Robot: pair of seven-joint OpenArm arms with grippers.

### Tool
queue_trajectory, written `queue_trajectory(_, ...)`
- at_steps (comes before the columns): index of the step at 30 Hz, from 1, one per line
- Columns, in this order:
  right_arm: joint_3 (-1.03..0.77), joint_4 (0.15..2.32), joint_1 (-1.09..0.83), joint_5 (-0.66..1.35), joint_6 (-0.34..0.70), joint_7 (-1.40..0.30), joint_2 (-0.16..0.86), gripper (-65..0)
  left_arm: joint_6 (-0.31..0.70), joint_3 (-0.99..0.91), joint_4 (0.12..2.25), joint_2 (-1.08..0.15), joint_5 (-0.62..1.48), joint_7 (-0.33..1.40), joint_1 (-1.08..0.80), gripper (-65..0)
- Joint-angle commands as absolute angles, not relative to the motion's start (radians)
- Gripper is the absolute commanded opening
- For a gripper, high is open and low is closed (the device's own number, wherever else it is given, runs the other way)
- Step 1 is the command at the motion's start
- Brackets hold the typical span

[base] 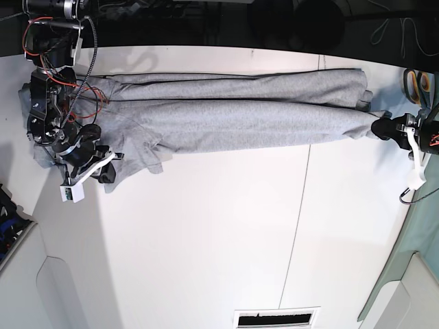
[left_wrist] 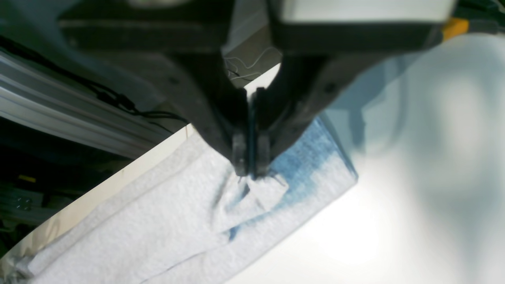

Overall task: Layout the t-shirt on the table in an organized manner, then fold the t-shirt properly
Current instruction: 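Lay the folded edge down and drag both grippers to align it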

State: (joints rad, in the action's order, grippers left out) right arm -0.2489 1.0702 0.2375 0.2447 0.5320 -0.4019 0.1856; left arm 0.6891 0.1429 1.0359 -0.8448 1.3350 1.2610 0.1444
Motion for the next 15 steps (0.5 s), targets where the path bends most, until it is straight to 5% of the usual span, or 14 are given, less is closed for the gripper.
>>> queue_trajectory(1, -0.261, 1.131, 0.247, 0.279, 0.539, -0.380, 0.199, -65.0, 0.698, 0.132, 1.047, -0.876, 1.372, 1.281, 0.162, -65.0)
queue_trajectory(9, -0.359, 1.508, 0.065, 0.421, 0.535, -0.620, 0.208, -65.0, 0.698, 0.132, 1.076, -0.905, 1.484, 1.367, 0.160, -65.0)
queue_trajectory(15, -0.474, 1.661, -0.118, 0.498, 0.538, -0.633, 0.221, -65.0, 0.698, 0.132, 1.079, -0.915, 1.484, 1.396, 0.150, -65.0)
